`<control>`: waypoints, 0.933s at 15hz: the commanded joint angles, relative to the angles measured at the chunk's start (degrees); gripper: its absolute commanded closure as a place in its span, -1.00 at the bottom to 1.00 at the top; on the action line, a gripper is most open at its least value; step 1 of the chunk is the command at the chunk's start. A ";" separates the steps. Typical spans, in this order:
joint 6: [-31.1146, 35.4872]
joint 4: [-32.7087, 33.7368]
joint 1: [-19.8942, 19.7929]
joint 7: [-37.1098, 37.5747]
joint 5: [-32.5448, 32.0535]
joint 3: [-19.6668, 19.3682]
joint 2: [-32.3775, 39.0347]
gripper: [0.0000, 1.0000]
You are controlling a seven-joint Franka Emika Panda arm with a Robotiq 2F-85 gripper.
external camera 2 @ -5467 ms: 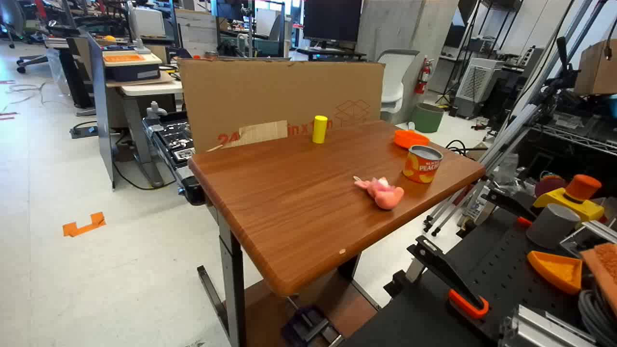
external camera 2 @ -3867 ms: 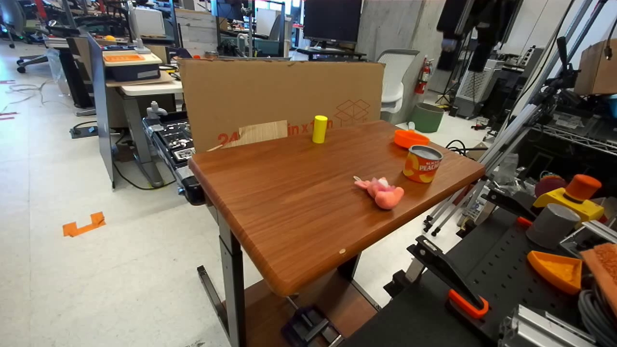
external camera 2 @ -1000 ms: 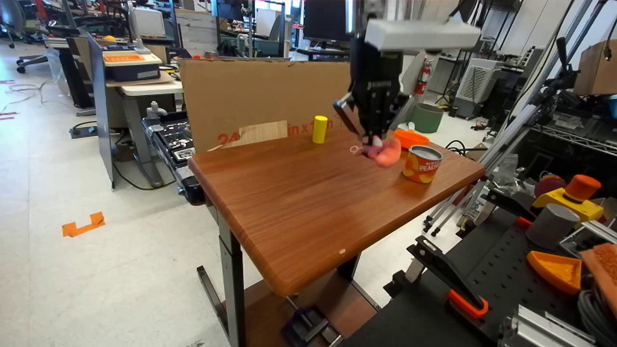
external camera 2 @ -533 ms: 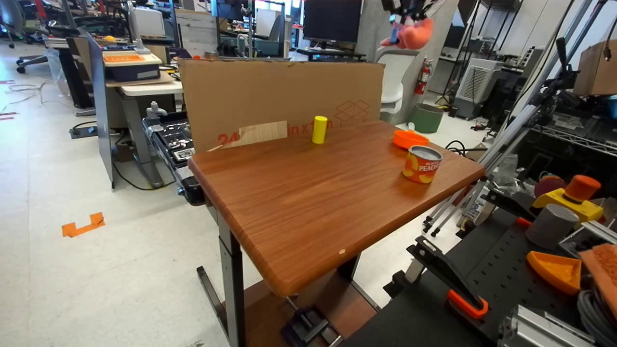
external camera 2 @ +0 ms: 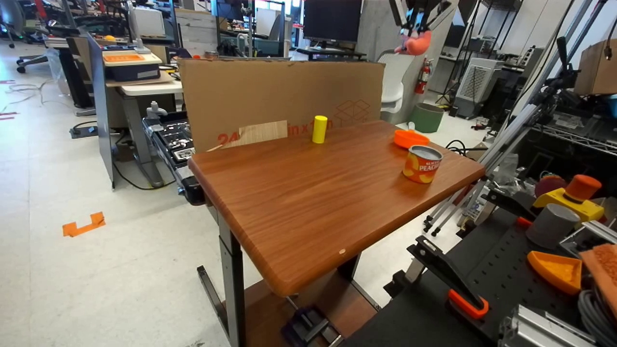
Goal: Pick up the plush toy and put it in the pot
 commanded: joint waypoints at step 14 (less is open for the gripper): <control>-1.14 8.01 2.93 10.37 -16.35 -6.57 16.94 0.89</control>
